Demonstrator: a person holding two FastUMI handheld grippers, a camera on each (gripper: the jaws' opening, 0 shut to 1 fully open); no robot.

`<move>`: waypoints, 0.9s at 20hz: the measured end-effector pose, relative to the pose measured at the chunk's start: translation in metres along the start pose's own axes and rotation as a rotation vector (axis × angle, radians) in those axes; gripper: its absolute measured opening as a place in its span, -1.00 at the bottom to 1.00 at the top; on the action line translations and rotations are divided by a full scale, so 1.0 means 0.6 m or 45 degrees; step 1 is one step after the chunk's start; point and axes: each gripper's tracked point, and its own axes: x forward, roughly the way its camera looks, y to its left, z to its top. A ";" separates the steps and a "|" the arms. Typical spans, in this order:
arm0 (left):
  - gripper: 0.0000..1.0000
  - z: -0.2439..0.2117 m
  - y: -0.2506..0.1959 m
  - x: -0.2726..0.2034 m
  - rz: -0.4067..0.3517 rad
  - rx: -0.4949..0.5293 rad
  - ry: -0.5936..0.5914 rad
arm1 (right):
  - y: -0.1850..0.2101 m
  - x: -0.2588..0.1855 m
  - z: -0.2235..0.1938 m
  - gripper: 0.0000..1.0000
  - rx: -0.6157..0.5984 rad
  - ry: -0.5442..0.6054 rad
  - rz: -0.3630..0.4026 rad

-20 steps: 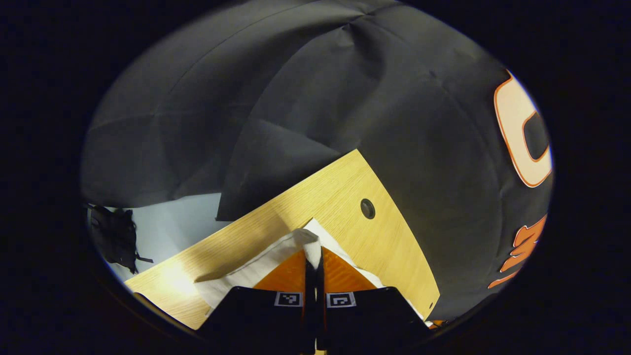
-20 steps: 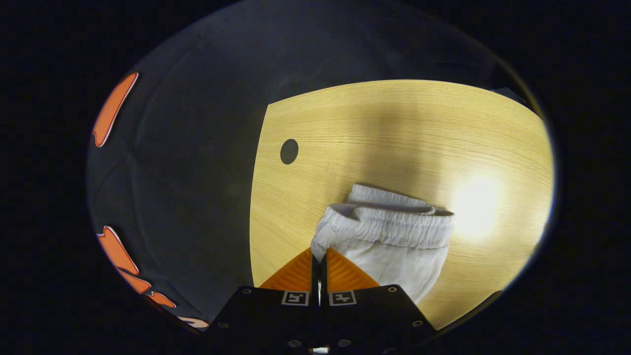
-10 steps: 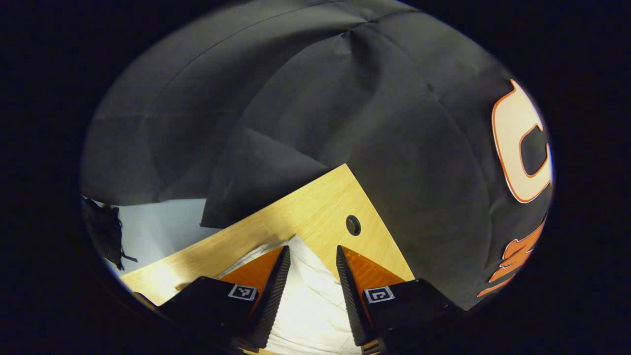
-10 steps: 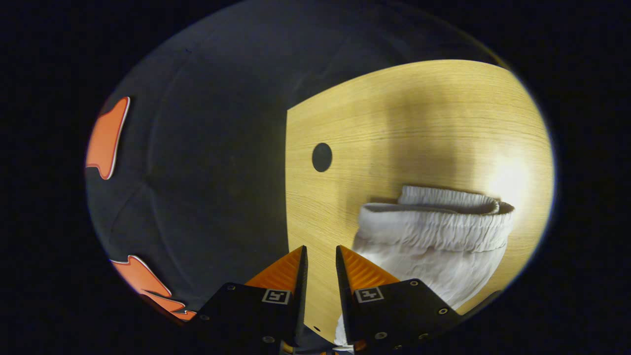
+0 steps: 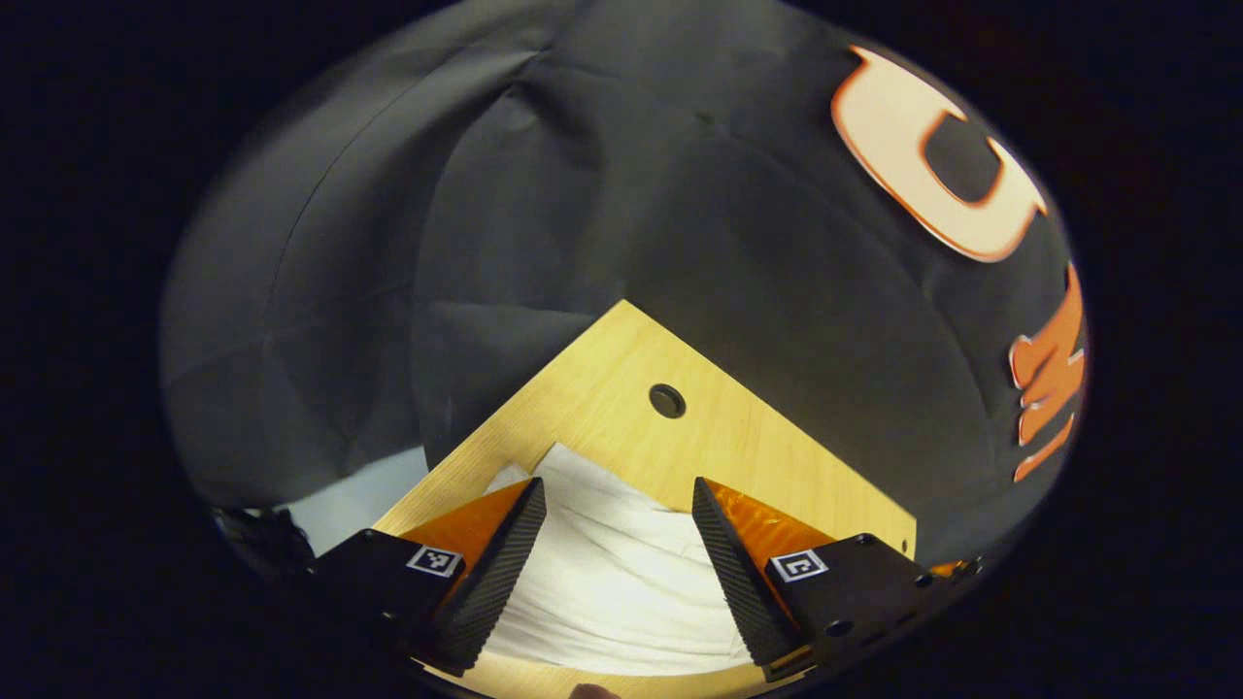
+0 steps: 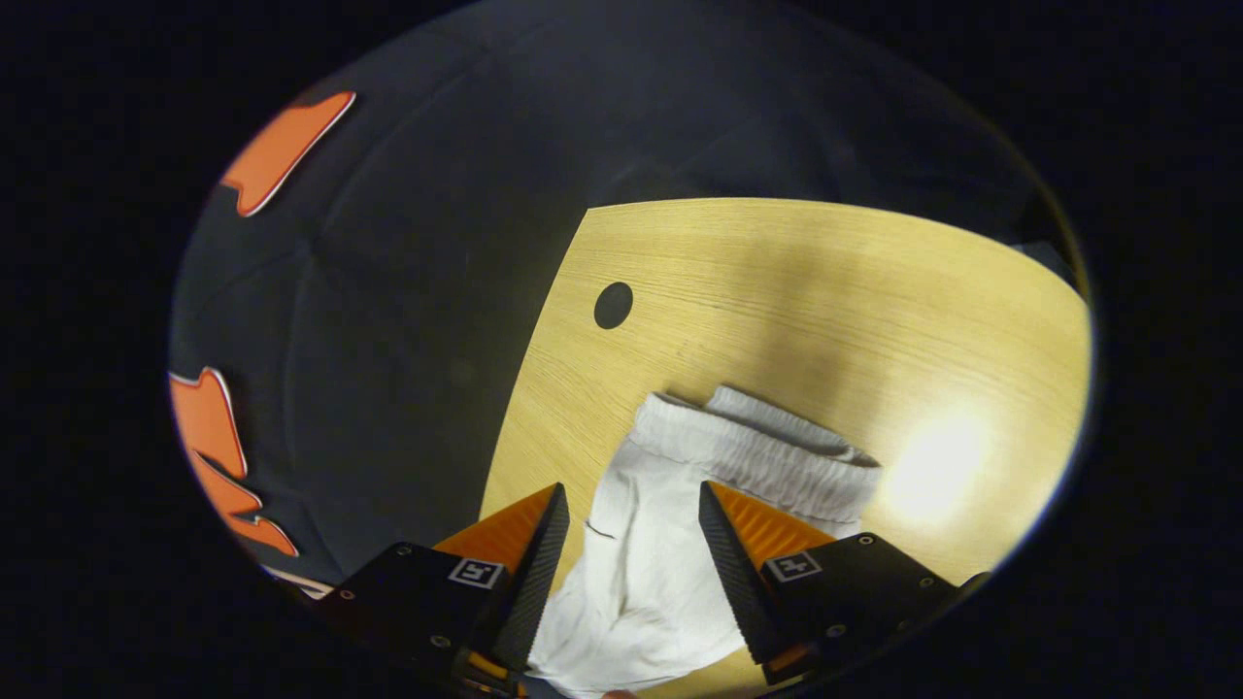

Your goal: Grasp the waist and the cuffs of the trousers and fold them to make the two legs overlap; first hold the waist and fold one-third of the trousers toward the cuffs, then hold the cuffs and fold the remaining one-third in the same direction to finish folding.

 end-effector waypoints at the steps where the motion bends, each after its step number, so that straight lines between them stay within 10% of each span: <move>1: 0.99 -0.001 -0.013 -0.009 -0.004 0.065 -0.005 | -0.011 -0.008 -0.002 0.75 -0.051 -0.004 -0.027; 18: 0.99 -0.057 -0.135 -0.120 0.006 0.590 -0.145 | -0.163 0.009 -0.024 0.94 -0.248 0.034 -0.353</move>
